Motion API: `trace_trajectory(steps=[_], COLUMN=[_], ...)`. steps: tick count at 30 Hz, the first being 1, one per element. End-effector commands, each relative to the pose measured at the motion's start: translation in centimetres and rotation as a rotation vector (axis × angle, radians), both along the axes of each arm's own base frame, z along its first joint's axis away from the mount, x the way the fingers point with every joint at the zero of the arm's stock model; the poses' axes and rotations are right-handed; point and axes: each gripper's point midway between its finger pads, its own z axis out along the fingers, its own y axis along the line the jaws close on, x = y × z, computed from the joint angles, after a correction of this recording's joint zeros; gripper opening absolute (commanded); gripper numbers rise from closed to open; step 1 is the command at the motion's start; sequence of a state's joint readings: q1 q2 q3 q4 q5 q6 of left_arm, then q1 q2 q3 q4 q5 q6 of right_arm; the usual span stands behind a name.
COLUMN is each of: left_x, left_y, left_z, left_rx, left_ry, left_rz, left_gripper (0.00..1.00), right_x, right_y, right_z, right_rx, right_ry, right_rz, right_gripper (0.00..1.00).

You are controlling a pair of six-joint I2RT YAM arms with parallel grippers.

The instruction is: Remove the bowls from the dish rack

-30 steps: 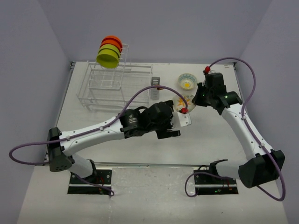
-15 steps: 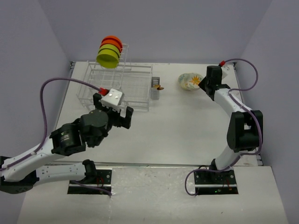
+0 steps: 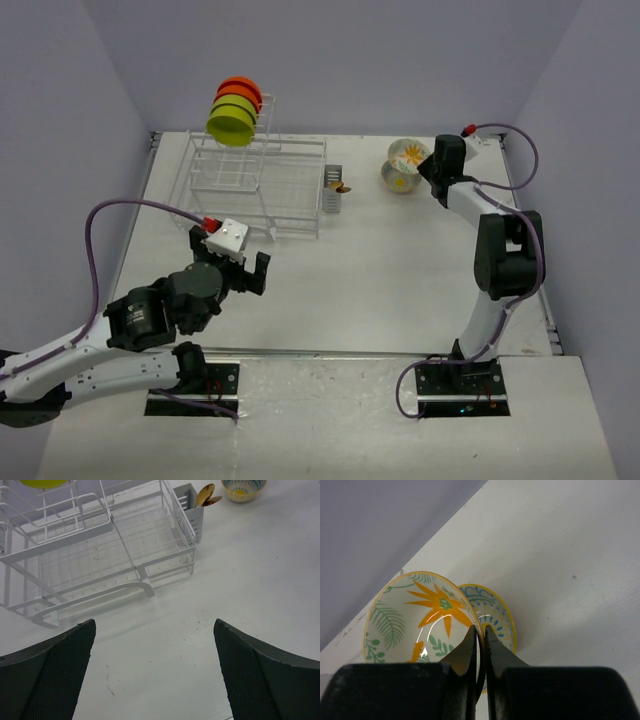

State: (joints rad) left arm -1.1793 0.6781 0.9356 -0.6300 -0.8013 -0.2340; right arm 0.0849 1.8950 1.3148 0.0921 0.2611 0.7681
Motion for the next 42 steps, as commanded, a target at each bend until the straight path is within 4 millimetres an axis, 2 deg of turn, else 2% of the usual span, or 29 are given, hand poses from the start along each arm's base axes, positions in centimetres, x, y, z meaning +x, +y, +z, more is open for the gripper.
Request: trace_trajectory(steps=[1,6,10,12,13,18,21,23,24,30,31,32,34,35,36,37,38,39,42], left_x=[0.4,0.7,1.5,2.0,2.1,2.7,2.8,2.9,3.0,4.2,4.4,4.6,5.2,5.6,5.9,6.7,7.3,8.5,11.4], left_y=[0.6,1.4,2.1,2.6,2.4,2.3,2.1,2.1,2.1,4.0,4.2,4.3,4.3,3.9,3.3,1.9,0.9,-0.5,-0.9], left_z=[2.4,3.4,3.5,3.5,3.4,2.7,2.7,2.8,2.8,3.3,3.6,3.9,5.0,5.5,6.0,7.3,8.3,9.6,12.6], left_rx=[-0.098,-0.157,-0.185,-0.192,-0.194,-0.176,-0.174,-0.179,-0.182,-0.266,-0.284,-0.326,-0.376,-0.416,-0.436,-0.46,-0.474,-0.484,-0.56], left_ry=[-0.068,-0.081,-0.091,-0.098,-0.093,-0.077,-0.073,-0.073,-0.072,-0.062,-0.062,-0.059,-0.072,-0.072,-0.07,-0.073,-0.079,-0.078,-0.08], left_rz=[0.036,0.061,0.07,0.087,0.073,0.074,0.068,0.07,0.072,0.228,0.254,0.282,0.331,0.338,0.329,0.307,0.283,0.276,0.297], left_gripper=[1.0,1.0,1.0,1.0,1.0,1.0,1.0,1.0,1.0,1.0,1.0,1.0,1.0,1.0,1.0,1.0,1.0,1.0,1.0], right_x=[2.6,3.1,3.4,3.6,3.7,3.9,4.0,3.9,3.7,2.2,1.6,0.8,-0.6,-2.2,-3.1,-4.2,-6.3,-7.4,-11.8], right_y=[0.5,1.0,1.2,1.2,1.2,1.6,1.9,2.2,2.3,1.9,1.6,1.5,1.6,1.6,1.7,2.0,1.9,2.0,2.0], right_z=[4.0,1.5,1.1,1.5,1.4,0.4,0.7,1.2,1.9,5.1,7.2,7.3,9.1,10.9,11.9,12.5,14.0,14.4,16.2], right_rx=[0.051,0.052,0.044,0.039,0.035,0.029,0.032,0.041,0.044,0.036,0.031,0.029,0.034,0.037,0.037,0.039,0.038,0.041,0.032], right_ry=[-0.169,-0.129,-0.121,-0.118,-0.112,-0.064,-0.066,-0.068,-0.077,-0.111,-0.142,-0.133,-0.156,-0.169,-0.175,-0.163,-0.153,-0.139,-0.124], right_rz=[-0.007,0.025,0.042,0.046,0.047,0.076,0.092,0.109,0.115,0.105,0.105,0.104,0.116,0.121,0.133,0.154,0.162,0.171,0.199], right_gripper=[0.01,0.04,0.07,0.1,0.14,0.26,0.33,0.42,0.48,0.6,0.63,0.64,0.72,0.77,0.88,0.94,0.99,0.99,0.99])
